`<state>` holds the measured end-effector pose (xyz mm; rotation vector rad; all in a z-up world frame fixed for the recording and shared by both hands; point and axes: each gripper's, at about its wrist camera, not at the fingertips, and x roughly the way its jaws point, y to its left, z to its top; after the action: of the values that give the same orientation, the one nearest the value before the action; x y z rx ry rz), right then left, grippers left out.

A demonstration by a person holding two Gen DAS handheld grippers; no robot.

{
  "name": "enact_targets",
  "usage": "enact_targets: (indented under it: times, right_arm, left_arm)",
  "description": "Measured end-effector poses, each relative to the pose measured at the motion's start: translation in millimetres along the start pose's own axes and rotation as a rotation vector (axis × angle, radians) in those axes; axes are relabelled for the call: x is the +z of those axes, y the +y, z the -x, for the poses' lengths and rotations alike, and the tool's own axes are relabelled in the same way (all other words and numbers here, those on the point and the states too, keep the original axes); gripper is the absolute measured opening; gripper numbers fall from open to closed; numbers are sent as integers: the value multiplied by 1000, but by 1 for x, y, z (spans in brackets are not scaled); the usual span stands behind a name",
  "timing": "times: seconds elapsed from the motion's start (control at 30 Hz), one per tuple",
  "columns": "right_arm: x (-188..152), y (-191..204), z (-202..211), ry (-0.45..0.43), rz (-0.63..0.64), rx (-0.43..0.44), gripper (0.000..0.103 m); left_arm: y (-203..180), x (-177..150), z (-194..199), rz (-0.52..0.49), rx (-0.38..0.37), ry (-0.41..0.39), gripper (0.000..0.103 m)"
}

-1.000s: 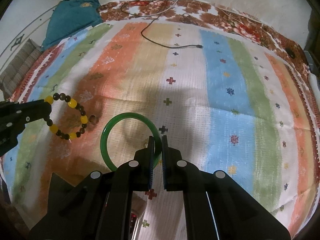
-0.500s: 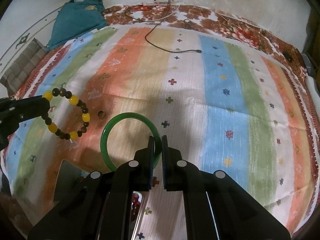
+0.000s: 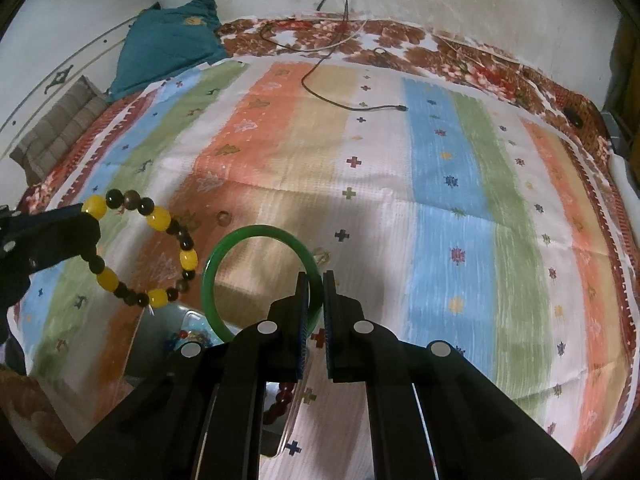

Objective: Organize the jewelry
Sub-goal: 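Lift both held pieces and carry them over the silver tin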

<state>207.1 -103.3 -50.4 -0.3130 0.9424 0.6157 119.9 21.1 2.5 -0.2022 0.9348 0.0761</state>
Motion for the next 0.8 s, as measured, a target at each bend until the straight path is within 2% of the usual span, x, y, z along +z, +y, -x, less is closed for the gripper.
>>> enact_targets:
  times: [0.33, 0.8]
  right_arm:
    - [-15, 6, 16, -18, 11, 12, 8]
    - [-35, 12, 34, -35, 28, 24, 8]
  left_arm:
    - [-5, -19, 15, -23, 15, -24, 10]
    - [-7, -39, 27, -15, -2, -37, 10]
